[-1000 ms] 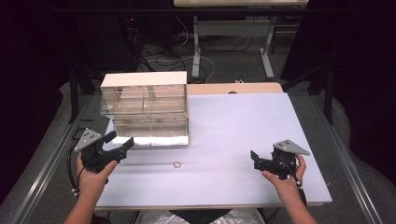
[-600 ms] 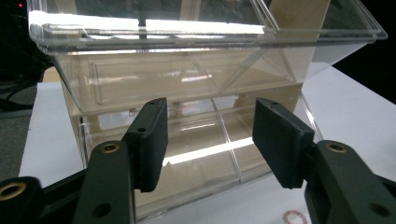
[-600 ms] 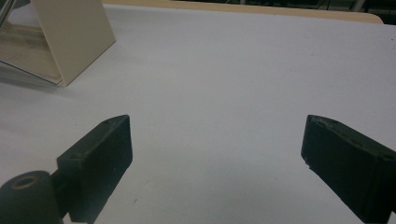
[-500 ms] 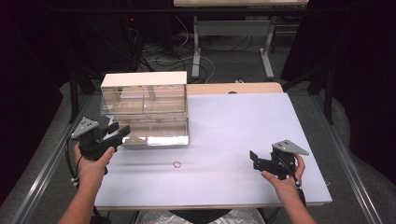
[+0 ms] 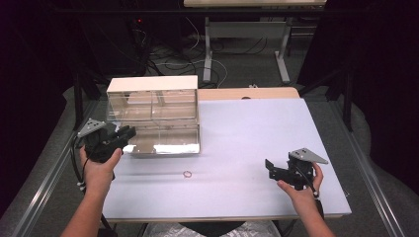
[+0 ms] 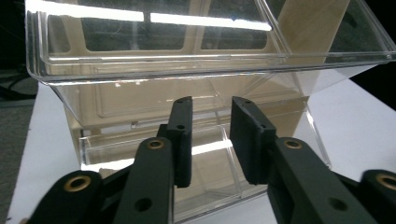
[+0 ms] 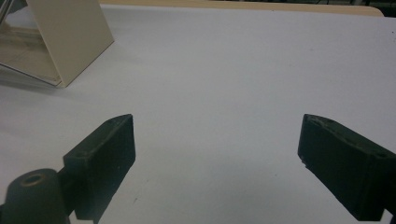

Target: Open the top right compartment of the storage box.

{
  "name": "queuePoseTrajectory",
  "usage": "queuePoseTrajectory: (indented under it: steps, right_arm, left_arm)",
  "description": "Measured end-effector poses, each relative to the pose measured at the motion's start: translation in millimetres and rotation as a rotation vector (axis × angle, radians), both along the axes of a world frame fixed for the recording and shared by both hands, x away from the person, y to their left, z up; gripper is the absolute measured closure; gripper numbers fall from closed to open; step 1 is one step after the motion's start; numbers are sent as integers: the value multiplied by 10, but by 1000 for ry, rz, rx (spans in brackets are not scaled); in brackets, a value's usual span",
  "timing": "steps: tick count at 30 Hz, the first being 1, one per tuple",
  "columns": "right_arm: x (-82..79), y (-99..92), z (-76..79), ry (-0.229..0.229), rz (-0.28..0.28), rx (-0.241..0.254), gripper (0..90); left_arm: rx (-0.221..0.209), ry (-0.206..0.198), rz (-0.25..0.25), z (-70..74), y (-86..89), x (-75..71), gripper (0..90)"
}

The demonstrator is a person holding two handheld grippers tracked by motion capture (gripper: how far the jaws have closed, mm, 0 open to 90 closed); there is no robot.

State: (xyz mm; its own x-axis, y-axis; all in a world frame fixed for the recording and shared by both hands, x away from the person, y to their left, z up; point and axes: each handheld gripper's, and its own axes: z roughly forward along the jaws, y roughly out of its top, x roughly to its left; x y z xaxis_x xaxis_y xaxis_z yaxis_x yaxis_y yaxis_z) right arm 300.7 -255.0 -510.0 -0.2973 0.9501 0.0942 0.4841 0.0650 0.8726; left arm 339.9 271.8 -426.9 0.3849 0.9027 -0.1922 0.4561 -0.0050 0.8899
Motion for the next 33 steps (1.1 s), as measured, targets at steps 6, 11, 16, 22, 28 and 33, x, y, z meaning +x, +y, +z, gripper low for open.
queuePoseTrajectory:
  steps: [6, 11, 16, 22, 28, 33]
  right_arm:
    - [3, -1, -4, 2, -2, -5, 113]
    - [5, -2, -11, 6, -2, 3, 120]
    - [5, -3, -13, 9, -1, 3, 127]
    - [3, -1, -12, 8, -2, 4, 132]
    - [7, -5, -16, 7, 1, -1, 138]
    - [10, -5, -19, 7, 0, 1, 139]
  left_arm:
    - [25, 16, 9, 36, 12, 32, 787]
    - [42, 15, 15, 79, 17, 46, 836]
    - [54, 22, 19, 118, 7, 71, 858]
    - [64, 26, 25, 142, 0, 85, 872]
    - [61, 25, 27, 142, 8, 94, 897]
    - [56, 24, 29, 148, -1, 96, 898]
